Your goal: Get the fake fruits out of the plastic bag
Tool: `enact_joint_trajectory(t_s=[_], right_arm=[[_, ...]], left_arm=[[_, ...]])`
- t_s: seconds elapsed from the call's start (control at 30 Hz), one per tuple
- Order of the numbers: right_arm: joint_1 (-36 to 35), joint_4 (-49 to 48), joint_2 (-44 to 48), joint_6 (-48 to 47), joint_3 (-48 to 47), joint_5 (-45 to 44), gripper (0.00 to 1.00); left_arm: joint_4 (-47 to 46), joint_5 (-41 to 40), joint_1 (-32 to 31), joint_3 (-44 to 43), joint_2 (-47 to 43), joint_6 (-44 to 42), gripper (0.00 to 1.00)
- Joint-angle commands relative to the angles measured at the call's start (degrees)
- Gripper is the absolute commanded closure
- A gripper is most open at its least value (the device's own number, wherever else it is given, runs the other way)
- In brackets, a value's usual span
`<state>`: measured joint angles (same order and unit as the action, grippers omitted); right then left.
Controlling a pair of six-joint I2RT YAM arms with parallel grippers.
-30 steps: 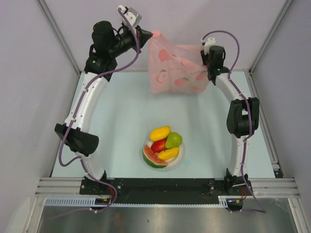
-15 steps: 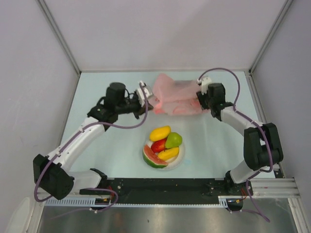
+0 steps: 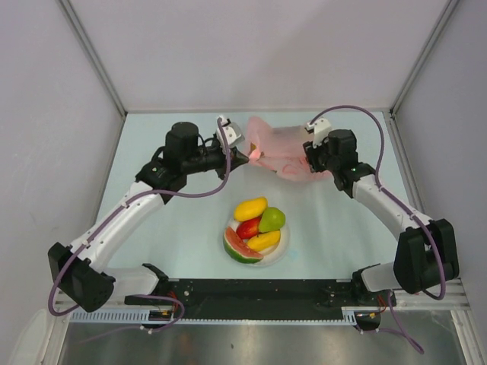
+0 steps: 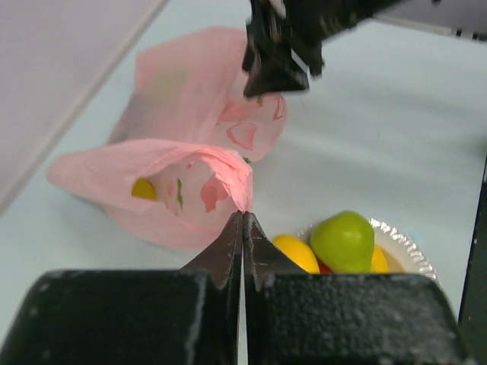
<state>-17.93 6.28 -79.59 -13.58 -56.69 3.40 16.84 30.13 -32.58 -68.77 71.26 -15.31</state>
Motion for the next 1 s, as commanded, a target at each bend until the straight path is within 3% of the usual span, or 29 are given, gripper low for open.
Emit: enact_joint_trajectory(t_s=[0.0, 0.13, 0.33, 0.57, 0.67, 0.7, 0.73, 0.8, 0.83, 0.93, 0.97], right_arm=[[-5.52, -0.13, -1.08, -1.18, -2.20, 2.58, 0.57], [-6.41, -2.32, -8.19, -0.84, -5.62, -0.75, 0.59], [-2.47, -1.55, -18.75, 3.83, -19.93, -0.33, 0.61], [-0.61, 8.29, -25.43, -1.17, -29.87, 2.40, 0.61], [0.17, 23.02, -31.92, -4.43, -41.54, 7.82, 0.70], [0.61, 27.77, -34.81, -5.39, -48.62, 13.07, 0.79], [1.05, 35.04, -35.97, -5.05, -50.78, 14.86, 0.80], [2.72, 37.48, -34.94, -2.86, -50.29, 17.94, 0.80], [3.51, 36.70, -33.71, -2.07, -48.97, 19.70, 0.78], [4.75, 34.68, -28.89, 0.57, -45.02, 24.89, 0.64], [4.84, 34.24, -27.82, 2.23, -44.48, 25.77, 0.61]], left_arm=[[-2.43, 0.89, 0.15, -5.58, 0.89, 3.97, 0.99], [-0.76, 1.25, 0.15, -7.60, 1.42, 2.84, 1.00], [2.84, -0.42, 0.15, -6.99, 1.68, -2.17, 1.00], [6.27, -2.09, 0.15, -7.87, 3.35, -6.39, 1.00], [8.56, -4.11, 0.23, -9.09, 4.49, -7.98, 1.00], [8.21, -6.38, 0.23, -9.62, 4.85, -6.41, 1.00], [8.21, -6.83, 0.23, -11.54, 5.72, -5.35, 0.95], [11.09, -5.01, 0.67, -14.88, 6.43, -3.59, 0.80], [12.07, -2.30, 0.76, -17.86, 6.87, -3.59, 0.68], [12.25, -2.61, 0.76, -21.56, 6.96, 0.01, 0.45], [11.99, -2.53, 0.76, -22.36, 7.74, 0.63, 0.43]])
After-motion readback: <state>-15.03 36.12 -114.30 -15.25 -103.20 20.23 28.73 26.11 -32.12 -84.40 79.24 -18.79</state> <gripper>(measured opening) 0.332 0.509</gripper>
